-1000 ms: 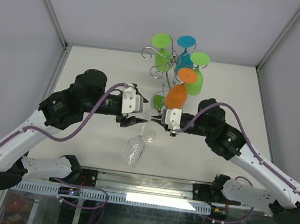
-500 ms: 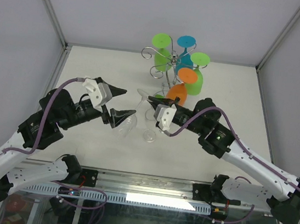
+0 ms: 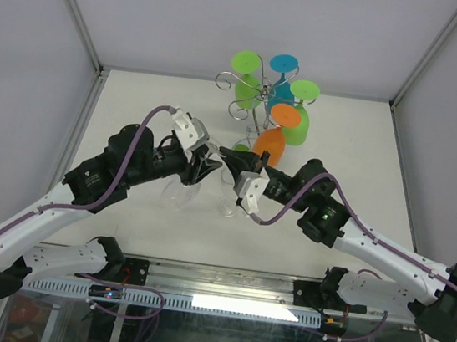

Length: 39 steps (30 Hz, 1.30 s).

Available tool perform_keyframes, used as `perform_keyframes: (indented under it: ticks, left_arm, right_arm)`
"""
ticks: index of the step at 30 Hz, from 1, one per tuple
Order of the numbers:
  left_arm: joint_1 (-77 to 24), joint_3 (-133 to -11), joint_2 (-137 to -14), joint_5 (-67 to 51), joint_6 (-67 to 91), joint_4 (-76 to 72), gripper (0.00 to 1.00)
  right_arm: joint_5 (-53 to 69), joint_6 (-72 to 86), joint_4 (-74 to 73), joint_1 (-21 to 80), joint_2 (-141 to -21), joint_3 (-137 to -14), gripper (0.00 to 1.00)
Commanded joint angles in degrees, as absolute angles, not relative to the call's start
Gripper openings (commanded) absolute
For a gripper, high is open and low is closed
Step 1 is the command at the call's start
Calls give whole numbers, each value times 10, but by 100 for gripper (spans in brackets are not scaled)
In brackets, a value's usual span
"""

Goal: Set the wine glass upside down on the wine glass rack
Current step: Turn the wine glass upside down at the wine rack.

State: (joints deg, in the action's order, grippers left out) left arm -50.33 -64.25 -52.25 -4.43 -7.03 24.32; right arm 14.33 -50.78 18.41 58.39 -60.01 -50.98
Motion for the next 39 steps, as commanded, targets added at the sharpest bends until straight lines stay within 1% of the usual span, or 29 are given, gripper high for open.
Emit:
perform_keyframes:
  ticks: [1,3,7,12,18,23,26,28,31,34,36,39]
  left_arm:
    - [-507,-682,-523,-38,-70,245,37]
    - [-507,-685,-524,-46,-72,251,37]
    - [-507,-686,-520,-55,-75,260,41]
    - [-507,-683,-526,-58,-76,275,40]
    - [-507,-678,-529,-68,-66,287,33]
    - [-507,-676,-519,-78,-59,289,23]
    - [-508,-677,-516,-82,-57,295,21]
    - [-507,-679,-515,-85,-55,301,21]
    - [-508,-681,-514,-88,-51,308,31]
    - [-508,-684,-517,-87,-49,316,33]
    - [-507,-687,-518,-86,-47,324,31]
    - [-508,-691,-520,-84,-46,328,22]
  right_arm:
    - [137,-507,254,591,-570,-510,0]
    - [137,-507,250,593,-569,-508,0]
    - [137,-507,242,594,-567,-508,0]
    - [137,-507,243,595,-559,-504,0]
    - [137,-507,244,595,-550,-501,0]
    - [137,-507,241,595,-551,-498,0]
    - [137,-507,240,595,-553,-497,0]
    - [137,-507,241,595,-555,-498,0]
    - [137,-507,240,595,-560,-497,0]
    - [137,-507,241,595,-562,-497,0]
    - [137,-507,242,595,-563,-497,0]
    - [137,-507,242,595,-563,-496,0]
